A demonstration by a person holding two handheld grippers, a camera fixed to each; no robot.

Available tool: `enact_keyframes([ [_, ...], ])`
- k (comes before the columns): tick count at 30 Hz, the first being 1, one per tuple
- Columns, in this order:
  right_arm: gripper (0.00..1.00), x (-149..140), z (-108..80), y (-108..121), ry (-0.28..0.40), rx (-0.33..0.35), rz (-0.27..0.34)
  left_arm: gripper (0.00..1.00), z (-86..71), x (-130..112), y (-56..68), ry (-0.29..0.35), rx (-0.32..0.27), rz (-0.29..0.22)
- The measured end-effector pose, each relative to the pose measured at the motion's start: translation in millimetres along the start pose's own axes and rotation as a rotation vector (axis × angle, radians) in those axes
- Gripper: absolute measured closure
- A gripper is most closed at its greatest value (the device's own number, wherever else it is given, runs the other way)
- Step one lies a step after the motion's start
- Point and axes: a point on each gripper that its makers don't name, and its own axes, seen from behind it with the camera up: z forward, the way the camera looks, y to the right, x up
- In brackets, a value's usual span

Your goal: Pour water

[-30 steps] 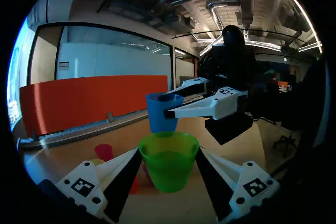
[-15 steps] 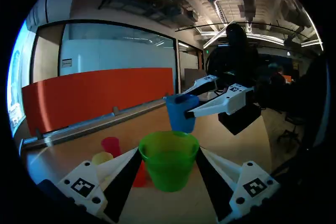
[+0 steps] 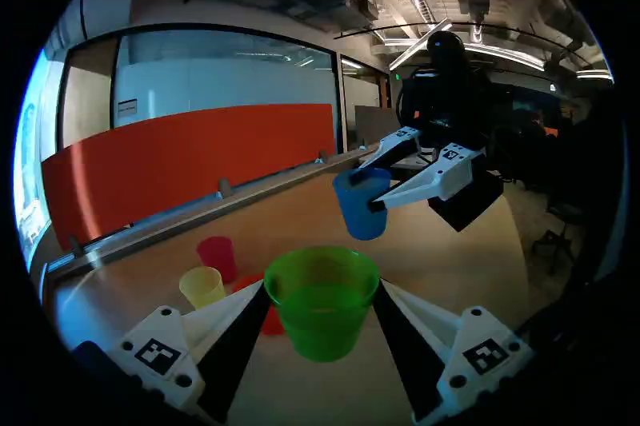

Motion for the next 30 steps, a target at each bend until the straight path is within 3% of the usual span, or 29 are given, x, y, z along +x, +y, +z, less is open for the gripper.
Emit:
enact_keyframes([
  [15,0.08,-55,10.5,8,-0.115,0.025,0.022,0.13,14.1,-42,-7.3,-0.118,-0.008,0.002],
  [30,0.08,-92,20.7,2,-0.214,0.064,0.022,0.13,14.6,-80,-9.6,-0.226,-0.011,0.011],
])
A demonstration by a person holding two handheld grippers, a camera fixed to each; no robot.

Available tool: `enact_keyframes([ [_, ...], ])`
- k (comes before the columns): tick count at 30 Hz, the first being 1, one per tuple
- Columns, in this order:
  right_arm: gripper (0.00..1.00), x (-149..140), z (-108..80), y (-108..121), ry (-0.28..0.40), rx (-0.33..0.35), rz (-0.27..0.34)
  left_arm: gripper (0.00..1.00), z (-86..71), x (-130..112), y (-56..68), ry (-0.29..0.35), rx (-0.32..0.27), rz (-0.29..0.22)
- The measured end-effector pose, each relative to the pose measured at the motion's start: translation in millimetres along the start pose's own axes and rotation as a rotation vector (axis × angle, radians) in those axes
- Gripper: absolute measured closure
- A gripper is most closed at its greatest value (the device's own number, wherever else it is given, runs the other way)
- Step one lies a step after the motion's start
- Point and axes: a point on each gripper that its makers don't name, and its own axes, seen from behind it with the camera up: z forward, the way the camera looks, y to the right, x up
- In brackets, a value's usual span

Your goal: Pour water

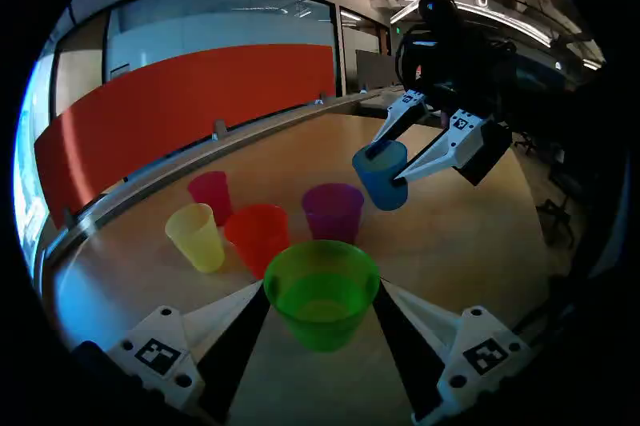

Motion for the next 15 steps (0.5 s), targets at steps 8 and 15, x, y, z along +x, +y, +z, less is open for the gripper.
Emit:
enact_keyframes([
  [8,0.08,-15,7.2,1,-0.044,0.01,0.005,0.13,1.6,-11,-3.0,-0.027,0.0,-0.006],
  [15,0.08,-27,9.8,2,-0.072,0.013,0.003,0.13,4.3,-18,-3.6,-0.048,-0.003,-0.01],
])
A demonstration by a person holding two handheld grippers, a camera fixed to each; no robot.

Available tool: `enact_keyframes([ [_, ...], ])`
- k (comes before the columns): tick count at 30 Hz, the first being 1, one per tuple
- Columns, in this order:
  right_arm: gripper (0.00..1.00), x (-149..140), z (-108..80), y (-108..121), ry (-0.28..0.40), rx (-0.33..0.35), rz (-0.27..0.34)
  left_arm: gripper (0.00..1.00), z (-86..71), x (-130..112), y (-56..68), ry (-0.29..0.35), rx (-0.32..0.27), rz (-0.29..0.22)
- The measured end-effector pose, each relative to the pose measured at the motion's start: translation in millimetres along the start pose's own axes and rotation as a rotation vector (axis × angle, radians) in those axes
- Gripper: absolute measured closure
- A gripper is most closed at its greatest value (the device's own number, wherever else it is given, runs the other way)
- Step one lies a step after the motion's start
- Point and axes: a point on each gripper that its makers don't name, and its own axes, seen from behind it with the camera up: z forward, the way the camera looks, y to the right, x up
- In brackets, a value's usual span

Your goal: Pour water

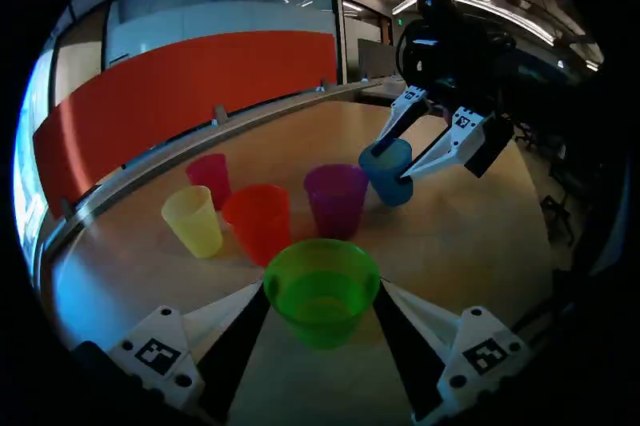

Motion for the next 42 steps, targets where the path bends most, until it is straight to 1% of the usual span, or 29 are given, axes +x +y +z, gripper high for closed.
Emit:
enact_keyframes([
  [12,0.08,-6,-0.3,-1,-0.003,0.004,-0.001,0.13,3.3,-8,2.3,-0.021,-0.007,-0.001],
  [30,0.08,-12,-5.9,1,-0.009,-0.007,-0.004,0.13,0.5,-15,-0.6,-0.034,-0.006,-0.009],
  [36,0.07,-16,-9.5,4,-0.014,-0.019,0.005,0.13,-0.1,-15,-0.3,-0.033,-0.005,-0.005],
  [42,0.07,-25,-11.7,9,-0.032,-0.043,-0.007,0.13,-0.4,-15,-0.4,-0.03,-0.001,-0.01],
])
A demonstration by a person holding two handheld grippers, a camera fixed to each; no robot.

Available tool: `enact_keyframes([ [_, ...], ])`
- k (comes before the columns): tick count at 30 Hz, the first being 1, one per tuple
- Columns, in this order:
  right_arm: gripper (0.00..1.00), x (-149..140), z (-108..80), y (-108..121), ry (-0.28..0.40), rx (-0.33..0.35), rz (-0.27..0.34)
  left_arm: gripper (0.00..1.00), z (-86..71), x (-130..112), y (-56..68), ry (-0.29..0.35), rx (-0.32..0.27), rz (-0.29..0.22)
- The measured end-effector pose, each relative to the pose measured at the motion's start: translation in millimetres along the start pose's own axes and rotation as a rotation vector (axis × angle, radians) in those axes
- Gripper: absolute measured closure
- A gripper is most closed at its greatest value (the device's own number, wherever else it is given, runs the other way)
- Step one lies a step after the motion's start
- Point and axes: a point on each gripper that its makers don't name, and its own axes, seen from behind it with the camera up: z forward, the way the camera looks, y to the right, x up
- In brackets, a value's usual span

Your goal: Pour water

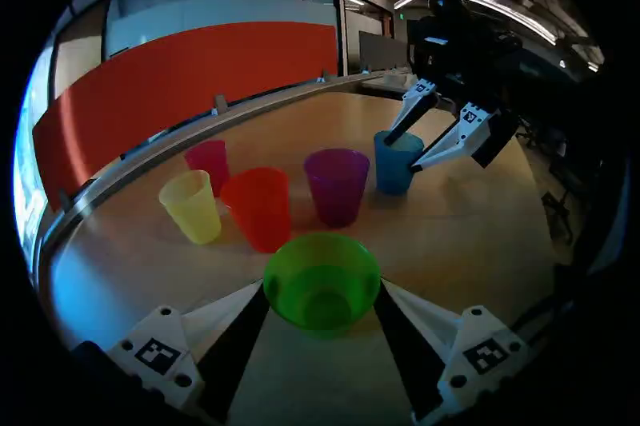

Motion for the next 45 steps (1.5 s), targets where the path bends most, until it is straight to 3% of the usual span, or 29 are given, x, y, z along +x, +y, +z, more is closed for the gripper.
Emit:
enact_keyframes([
  [15,0.08,-10,2.8,0,-0.03,-0.015,-0.016,0.13,0.1,-2,0.7,-0.012,0.003,0.002],
  [27,0.07,-16,2.1,-2,-0.052,-0.016,-0.033,0.13,1.3,-17,1.1,-0.06,-0.006,0.028],
  [45,0.07,-30,-7.2,-10,-0.066,-0.021,-0.019,0.13,-10.0,-32,0.5,-0.117,-0.012,0.038],
])
